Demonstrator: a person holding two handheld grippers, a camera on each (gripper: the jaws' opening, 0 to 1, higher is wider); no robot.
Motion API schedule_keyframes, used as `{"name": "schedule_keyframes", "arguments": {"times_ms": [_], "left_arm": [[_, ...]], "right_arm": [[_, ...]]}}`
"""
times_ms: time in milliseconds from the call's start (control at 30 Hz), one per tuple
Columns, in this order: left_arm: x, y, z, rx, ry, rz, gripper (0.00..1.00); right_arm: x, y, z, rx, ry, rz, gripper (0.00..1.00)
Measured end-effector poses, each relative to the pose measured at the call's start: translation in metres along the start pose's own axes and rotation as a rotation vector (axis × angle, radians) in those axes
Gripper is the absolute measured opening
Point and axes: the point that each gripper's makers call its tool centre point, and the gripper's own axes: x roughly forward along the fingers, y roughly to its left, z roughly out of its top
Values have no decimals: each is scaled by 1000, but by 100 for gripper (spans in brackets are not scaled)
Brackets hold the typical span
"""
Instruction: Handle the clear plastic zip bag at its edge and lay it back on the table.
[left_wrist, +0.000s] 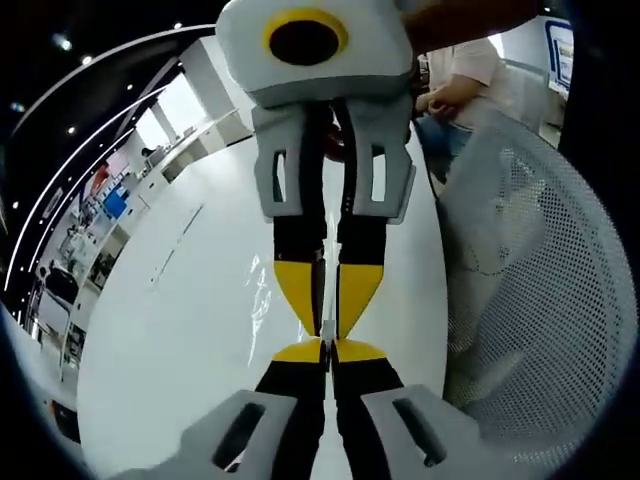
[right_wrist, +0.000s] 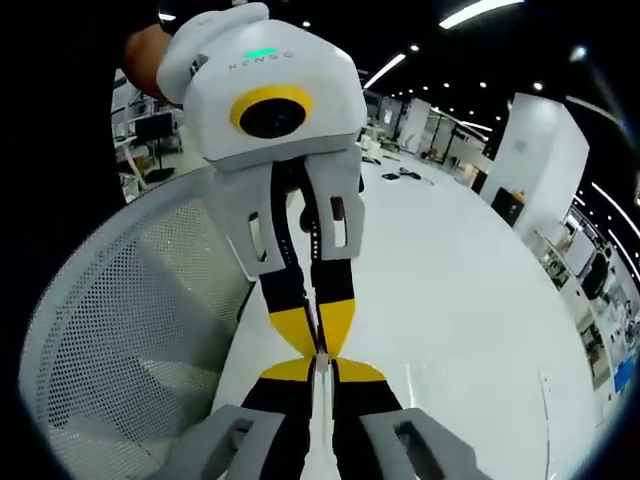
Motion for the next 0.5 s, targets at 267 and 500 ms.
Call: {"name": "schedule_keyframes", "arguments": {"times_ms": [267,500], "left_arm": [[1,0,0,2,-5,0,1],[3,-7,-4,10,15,-38,0]], "right_arm": [[0,0,-4,74,10,12,0],[4,6,-10,135,49,42,0]]}}
